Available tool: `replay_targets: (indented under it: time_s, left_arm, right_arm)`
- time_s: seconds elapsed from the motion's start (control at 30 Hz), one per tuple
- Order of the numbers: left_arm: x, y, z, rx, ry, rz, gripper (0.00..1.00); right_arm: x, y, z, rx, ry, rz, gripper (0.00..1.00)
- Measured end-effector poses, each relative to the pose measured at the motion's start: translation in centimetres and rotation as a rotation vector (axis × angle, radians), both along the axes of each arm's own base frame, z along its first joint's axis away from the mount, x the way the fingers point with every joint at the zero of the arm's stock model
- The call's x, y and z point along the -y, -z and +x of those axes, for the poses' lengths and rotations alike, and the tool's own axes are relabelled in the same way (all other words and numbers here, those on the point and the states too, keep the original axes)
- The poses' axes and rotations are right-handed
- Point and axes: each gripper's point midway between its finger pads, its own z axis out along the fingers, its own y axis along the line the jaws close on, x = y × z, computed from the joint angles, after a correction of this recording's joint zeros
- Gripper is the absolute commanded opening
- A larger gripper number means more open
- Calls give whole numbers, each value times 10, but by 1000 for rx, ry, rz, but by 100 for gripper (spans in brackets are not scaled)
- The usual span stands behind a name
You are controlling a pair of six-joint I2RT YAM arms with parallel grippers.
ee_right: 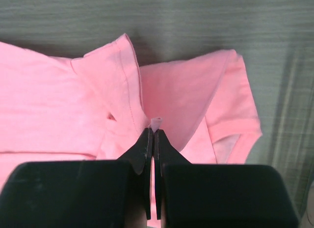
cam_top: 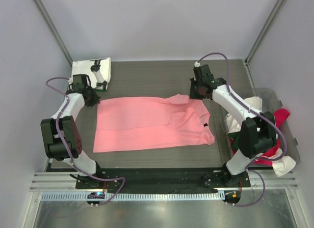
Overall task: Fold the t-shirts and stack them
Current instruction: Fold the tshirt
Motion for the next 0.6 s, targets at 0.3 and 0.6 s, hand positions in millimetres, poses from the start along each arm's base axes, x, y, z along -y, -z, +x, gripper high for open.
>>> replay_targets:
  time_s: [0.3, 0.6]
  left_arm:
    - [2, 0, -37, -8, -29, 6, 0]
    - [-14, -3, -63, -7, -97, 46, 0]
  right_arm:
    - [25, -9, -54, 26, 48, 5, 1]
    - [49, 9, -98, 10, 155, 9, 1]
